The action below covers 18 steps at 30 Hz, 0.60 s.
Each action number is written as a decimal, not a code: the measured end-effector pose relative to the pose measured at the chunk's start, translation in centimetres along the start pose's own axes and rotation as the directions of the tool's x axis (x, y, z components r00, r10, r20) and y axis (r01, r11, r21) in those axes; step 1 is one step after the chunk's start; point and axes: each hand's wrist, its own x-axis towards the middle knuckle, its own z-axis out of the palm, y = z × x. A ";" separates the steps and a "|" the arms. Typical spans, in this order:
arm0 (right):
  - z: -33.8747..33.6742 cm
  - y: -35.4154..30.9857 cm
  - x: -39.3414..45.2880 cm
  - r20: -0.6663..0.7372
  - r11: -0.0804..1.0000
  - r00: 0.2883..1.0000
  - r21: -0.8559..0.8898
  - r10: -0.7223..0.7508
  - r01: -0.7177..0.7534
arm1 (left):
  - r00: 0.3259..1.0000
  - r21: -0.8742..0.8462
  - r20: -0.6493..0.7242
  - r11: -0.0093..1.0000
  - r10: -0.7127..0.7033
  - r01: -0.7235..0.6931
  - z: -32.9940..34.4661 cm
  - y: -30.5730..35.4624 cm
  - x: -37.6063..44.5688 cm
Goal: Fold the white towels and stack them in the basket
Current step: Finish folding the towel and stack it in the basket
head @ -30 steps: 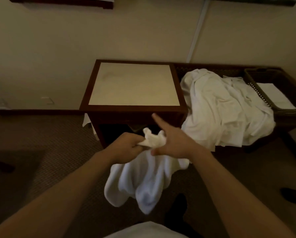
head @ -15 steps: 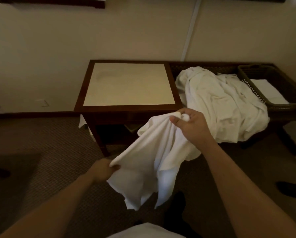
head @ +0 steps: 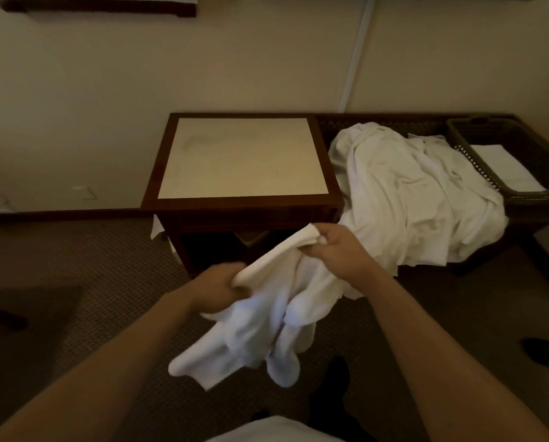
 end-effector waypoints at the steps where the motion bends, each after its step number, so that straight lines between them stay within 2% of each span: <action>1: -0.6 -0.1 -0.1 -0.045 0.996 0.999 0.091 0.028 -0.024 | 0.997 0.035 0.018 0.996 -0.078 0.077 0.8 -2.0 -0.6; 3: -1.5 0.3 0.0 -0.112 0.989 0.990 0.128 0.082 -0.068 | 0.980 -0.063 -0.122 0.986 -0.159 0.152 2.0 -4.3 -1.4; 5: -2.0 0.6 0.0 -0.100 0.986 0.986 -0.086 0.132 -0.141 | 0.899 -0.273 -0.362 0.950 -0.248 0.152 2.0 -3.6 -1.3; 6: -1.7 0.7 -0.1 -0.047 0.964 0.986 -0.208 0.157 -0.164 | 0.860 -0.343 -0.422 0.929 -0.286 0.140 1.6 -2.3 -1.1; 7: -1.2 0.8 -0.2 0.022 0.949 0.984 -0.271 0.174 -0.162 | 0.872 -0.370 -0.404 0.921 -0.276 0.120 1.0 -0.6 -0.9; 9: 0.7 0.7 -0.7 0.149 0.971 0.978 -0.209 0.146 -0.113 | 0.968 -0.334 -0.239 0.943 -0.081 -0.003 0.5 2.7 -0.4; 10: 1.7 0.6 -0.8 0.204 0.987 0.974 -0.148 0.098 -0.069 | 0.991 -0.303 -0.129 0.951 0.015 -0.054 0.6 4.2 -0.1; 12: 3.2 0.2 -0.8 0.254 1.000 0.967 -0.028 -0.007 0.014 | 0.989 -0.253 0.069 0.961 0.131 -0.110 1.1 5.7 0.7; 13: 3.4 0.0 -0.8 0.248 0.999 0.968 0.007 -0.035 0.034 | 0.984 -0.245 0.124 0.965 0.126 -0.092 1.3 6.2 0.9; 15: 3.0 0.0 -0.8 0.197 1.000 0.980 -0.001 -0.027 0.027 | 0.983 -0.294 0.144 0.953 0.113 -0.067 1.5 6.4 1.2; 18: 0.9 1.4 -1.5 0.231 0.984 0.963 -0.138 0.142 -0.113 | 0.995 -0.251 0.070 0.967 0.067 -0.048 0.6 5.9 0.8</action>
